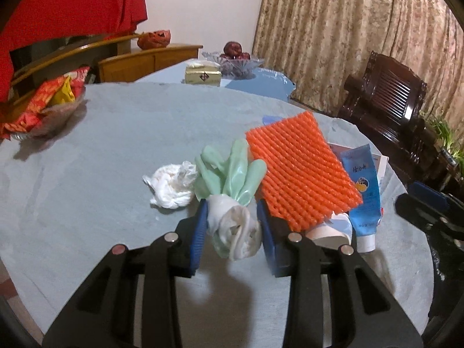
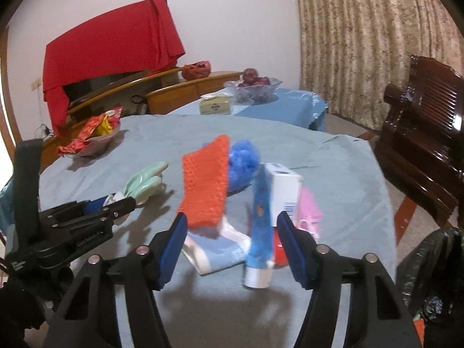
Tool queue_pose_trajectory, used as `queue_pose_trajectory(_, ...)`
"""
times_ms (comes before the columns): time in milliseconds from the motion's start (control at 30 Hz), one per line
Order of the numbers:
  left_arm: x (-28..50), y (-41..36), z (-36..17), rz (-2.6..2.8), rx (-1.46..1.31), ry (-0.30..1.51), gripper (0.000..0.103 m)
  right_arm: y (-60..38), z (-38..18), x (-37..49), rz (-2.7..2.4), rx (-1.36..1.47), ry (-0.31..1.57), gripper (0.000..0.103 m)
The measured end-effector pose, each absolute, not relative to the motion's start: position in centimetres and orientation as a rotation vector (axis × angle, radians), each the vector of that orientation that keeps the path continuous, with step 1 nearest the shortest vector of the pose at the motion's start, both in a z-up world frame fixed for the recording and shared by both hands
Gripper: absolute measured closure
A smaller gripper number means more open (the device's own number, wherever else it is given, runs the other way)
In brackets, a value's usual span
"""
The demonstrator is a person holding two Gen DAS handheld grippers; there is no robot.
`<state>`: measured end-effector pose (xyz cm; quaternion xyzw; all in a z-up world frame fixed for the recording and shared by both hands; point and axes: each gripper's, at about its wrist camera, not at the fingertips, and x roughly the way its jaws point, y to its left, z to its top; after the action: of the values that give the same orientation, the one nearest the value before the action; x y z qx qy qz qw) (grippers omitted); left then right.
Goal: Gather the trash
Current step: 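Grasp white tissue with left gripper while right gripper grasps orange foam net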
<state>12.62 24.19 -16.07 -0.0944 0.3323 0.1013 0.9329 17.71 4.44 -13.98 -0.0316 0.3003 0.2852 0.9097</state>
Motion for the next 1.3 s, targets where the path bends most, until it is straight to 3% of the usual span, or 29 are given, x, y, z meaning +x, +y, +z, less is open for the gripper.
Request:
queue_pose_trajectory(400, 12.2, 25.8, -15.2, 0.208, -0.203, 0.638, 0.070, 8.2, -15.5, 20.1, 0.628, -0.097, 0.657, 0.052)
queue_pose_trajectory(567, 12.2, 25.8, -15.1, 0.199, -0.208, 0.636, 0.070, 9.2, -16.4, 21.4, 0.640, -0.111, 0.694, 0.064)
queue_pose_trajectory(633, 12.3, 25.8, -15.1, 0.198, -0.206, 0.636, 0.070, 9.4, -16.7, 21.7, 0.657, -0.108, 0.712, 0.081)
queue_pose_trajectory(733, 12.4, 25.7, -15.2, 0.194, -0.205, 0.639, 0.070, 9.4, -16.7, 21.4, 0.677, -0.107, 0.717, 0.089)
queue_pose_trajectory(1300, 12.1, 23.0, -12.4, 0.137, -0.198, 0.589, 0.071, 6.5, -11.6, 19.0, 0.672, -0.063, 0.613, 0.090)
